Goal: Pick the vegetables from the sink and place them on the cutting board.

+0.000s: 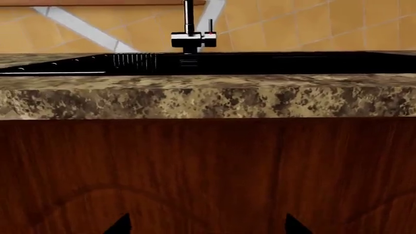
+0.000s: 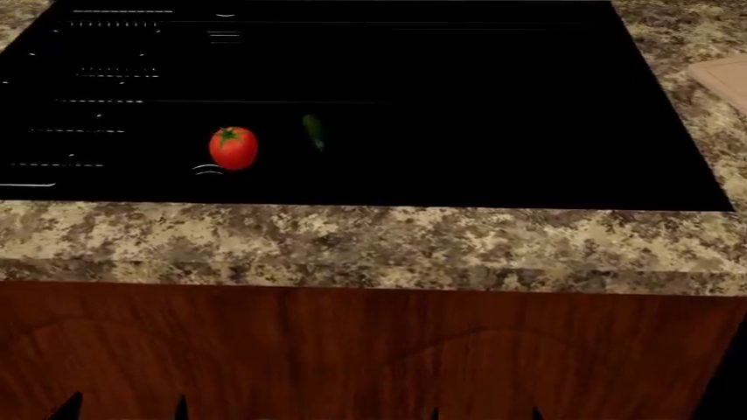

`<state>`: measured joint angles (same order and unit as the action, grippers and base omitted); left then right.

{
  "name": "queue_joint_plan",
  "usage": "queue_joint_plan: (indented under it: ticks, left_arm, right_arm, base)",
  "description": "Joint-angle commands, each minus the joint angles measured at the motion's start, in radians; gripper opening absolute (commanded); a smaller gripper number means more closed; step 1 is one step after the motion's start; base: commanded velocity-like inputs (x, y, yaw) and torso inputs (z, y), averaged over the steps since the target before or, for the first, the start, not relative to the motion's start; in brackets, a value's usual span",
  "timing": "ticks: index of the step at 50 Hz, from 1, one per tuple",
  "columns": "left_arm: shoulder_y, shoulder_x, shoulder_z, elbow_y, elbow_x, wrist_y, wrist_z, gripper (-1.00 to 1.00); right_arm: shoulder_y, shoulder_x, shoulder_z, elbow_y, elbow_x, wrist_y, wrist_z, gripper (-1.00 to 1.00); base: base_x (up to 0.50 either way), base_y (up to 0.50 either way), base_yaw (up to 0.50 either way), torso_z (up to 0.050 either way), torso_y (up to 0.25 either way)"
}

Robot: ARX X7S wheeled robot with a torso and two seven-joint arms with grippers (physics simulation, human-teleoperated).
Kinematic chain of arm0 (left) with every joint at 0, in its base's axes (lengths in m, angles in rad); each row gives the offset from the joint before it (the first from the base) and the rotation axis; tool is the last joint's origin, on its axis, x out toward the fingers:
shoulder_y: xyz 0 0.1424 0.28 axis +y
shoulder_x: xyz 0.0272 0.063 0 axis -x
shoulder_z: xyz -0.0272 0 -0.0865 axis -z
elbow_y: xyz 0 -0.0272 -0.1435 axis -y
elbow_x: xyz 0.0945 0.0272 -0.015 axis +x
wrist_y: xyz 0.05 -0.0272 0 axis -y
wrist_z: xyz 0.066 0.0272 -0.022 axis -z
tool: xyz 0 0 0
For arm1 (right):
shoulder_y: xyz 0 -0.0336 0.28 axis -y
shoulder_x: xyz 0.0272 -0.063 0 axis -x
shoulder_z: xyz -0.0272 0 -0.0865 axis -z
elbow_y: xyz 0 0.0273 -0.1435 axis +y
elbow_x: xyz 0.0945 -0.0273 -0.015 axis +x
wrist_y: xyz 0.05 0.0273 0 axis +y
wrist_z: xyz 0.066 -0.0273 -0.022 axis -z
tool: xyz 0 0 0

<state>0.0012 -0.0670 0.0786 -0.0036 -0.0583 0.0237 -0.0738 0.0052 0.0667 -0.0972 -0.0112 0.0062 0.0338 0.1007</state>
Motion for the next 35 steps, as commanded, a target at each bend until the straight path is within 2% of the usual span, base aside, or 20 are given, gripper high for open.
queue_joint_plan:
  ticks: [1,11,21,23,25,26,27,28,30,35]
  left_arm:
    - [0.002,-0.016,0.015,0.007,-0.015,-0.005,-0.022,1.00]
    - [0.002,-0.028,0.032,0.009,-0.021,-0.003,-0.034,1.00]
    - [0.012,-0.045,0.057,-0.001,0.001,0.074,-0.045,1.00]
    - [0.022,-0.060,0.082,0.021,0.062,0.115,-0.056,1.00]
    - [-0.006,-0.075,0.089,0.108,-0.019,0.001,0.009,1.00]
    - [-0.028,-0.085,0.096,0.164,0.004,-0.031,0.004,1.00]
    - [-0.099,-0.090,0.089,0.262,0.000,-0.148,0.002,1.00]
    - [-0.133,-0.087,0.092,0.270,0.035,-0.159,-0.022,1.00]
    - [-0.212,-0.088,0.089,0.306,0.006,-0.246,-0.003,1.00]
    - [-0.418,-0.084,0.117,0.234,0.039,-0.366,0.003,1.00]
  right_arm:
    - [-0.001,0.015,-0.023,-0.007,0.009,0.000,0.019,1.00]
    - [0.003,0.025,-0.034,0.001,0.023,-0.006,0.032,1.00]
    - [-0.002,0.024,-0.021,-0.001,0.061,-0.022,0.056,1.00]
    - [-0.002,0.039,-0.028,-0.100,0.075,0.141,0.058,1.00]
    - [-0.004,0.070,-0.045,-0.247,0.067,0.223,0.045,1.00]
    - [0.013,0.083,-0.048,-0.326,0.061,0.313,0.049,1.00]
    - [0.091,0.103,-0.035,-0.427,0.062,0.463,0.051,1.00]
    - [0.128,0.107,-0.026,-0.454,0.075,0.539,0.045,1.00]
    - [0.222,0.120,-0.022,-0.461,0.083,0.624,0.033,1.00]
    - [0.478,0.148,-0.048,-0.428,0.082,0.824,0.008,1.00]
  base:
    - [0.00,0.50,0.00,0.000,0.000]
    - [0.00,0.50,0.00,0.000,0.000]
    - [0.00,0.45,0.00,0.000,0.000]
    - [0.00,0.00,0.00,0.025,0.000]
    - [0.00,0.00,0.00,0.050,0.000]
    - [0.00,0.00,0.00,0.050,0.000]
    - [0.00,0.00,0.00,0.050,0.000]
    - [0.00,0.00,0.00,0.050,0.000]
    - [0.00,0.00,0.00,0.050,0.000]
    - [0.00,0.00,0.00,0.050,0.000]
